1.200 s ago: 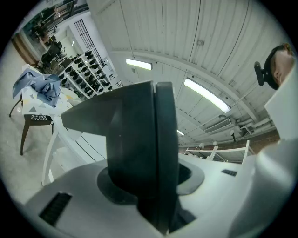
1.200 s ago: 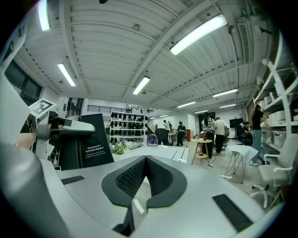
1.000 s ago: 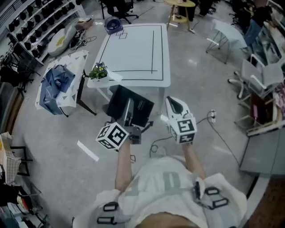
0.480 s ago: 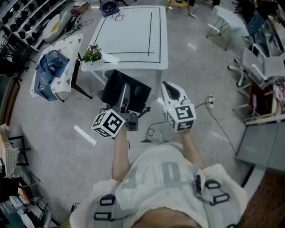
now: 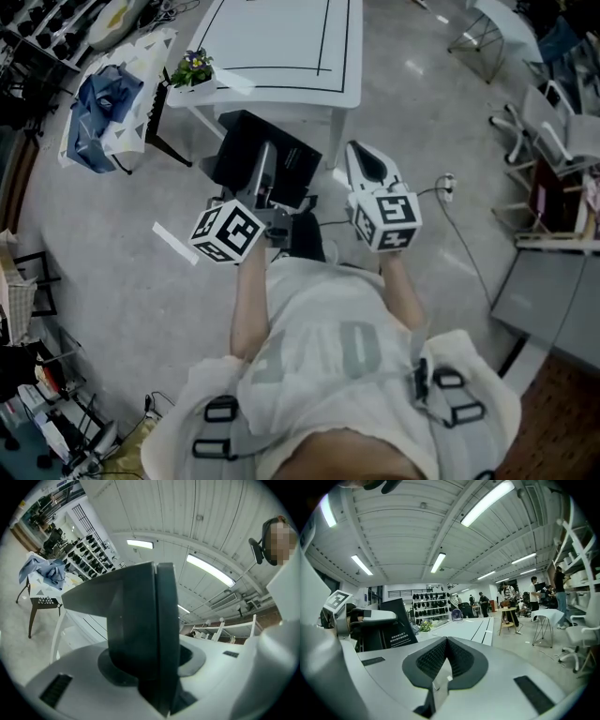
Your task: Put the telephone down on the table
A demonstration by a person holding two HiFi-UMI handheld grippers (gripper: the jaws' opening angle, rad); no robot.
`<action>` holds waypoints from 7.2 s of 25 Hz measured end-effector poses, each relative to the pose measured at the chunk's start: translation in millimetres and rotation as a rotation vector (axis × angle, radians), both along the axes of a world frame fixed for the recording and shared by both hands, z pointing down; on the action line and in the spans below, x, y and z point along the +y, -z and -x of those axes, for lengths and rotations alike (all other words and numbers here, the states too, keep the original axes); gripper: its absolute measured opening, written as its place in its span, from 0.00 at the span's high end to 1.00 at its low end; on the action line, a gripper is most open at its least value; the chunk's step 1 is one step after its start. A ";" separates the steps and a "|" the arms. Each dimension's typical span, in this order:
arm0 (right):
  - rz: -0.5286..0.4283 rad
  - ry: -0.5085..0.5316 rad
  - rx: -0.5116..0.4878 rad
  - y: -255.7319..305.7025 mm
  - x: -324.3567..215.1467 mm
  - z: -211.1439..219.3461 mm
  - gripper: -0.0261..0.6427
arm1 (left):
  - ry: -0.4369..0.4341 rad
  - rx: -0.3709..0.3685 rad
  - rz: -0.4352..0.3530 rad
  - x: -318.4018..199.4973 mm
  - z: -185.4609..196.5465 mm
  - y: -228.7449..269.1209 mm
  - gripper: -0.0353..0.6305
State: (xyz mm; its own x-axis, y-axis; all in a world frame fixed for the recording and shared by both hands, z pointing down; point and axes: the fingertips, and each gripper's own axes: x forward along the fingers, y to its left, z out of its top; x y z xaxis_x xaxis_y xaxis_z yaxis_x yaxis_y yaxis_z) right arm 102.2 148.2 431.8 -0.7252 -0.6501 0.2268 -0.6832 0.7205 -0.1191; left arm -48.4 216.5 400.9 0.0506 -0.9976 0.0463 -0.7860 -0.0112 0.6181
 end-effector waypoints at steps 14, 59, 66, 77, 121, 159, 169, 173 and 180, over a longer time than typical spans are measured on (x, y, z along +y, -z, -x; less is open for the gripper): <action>-0.006 -0.034 -0.016 -4.6 -79.2 27.3 0.95 | -0.023 0.040 -0.062 -90.5 42.0 -0.5 0.70; 0.015 -0.057 -0.055 30.1 -403.9 160.9 0.95 | -0.019 0.107 -0.034 -434.1 170.2 19.6 0.70; 0.042 -0.067 -0.036 21.8 -404.6 153.1 0.95 | 0.002 0.107 0.042 -450.1 168.0 -7.7 0.70; 0.107 -0.091 0.001 -3.0 -401.3 143.5 0.95 | -0.006 0.136 0.150 -491.4 161.5 -65.1 0.70; 0.194 -0.126 0.067 -39.9 -389.6 128.1 0.95 | 0.100 0.465 0.198 -500.3 187.3 -154.9 0.70; 0.188 -0.107 0.056 -33.9 -384.2 134.7 0.95 | 0.085 0.862 -0.142 -468.3 210.5 -134.1 0.44; 0.173 -0.098 0.067 -31.8 -386.5 132.3 0.95 | 0.120 0.725 0.151 -444.0 215.1 -138.5 0.44; 0.169 -0.072 0.059 -29.1 -384.4 139.8 0.95 | 0.132 0.688 0.152 -437.7 216.7 -131.4 0.44; 0.153 -0.024 0.049 -21.7 -377.8 152.8 0.95 | 0.154 0.662 0.160 -424.0 218.8 -122.6 0.44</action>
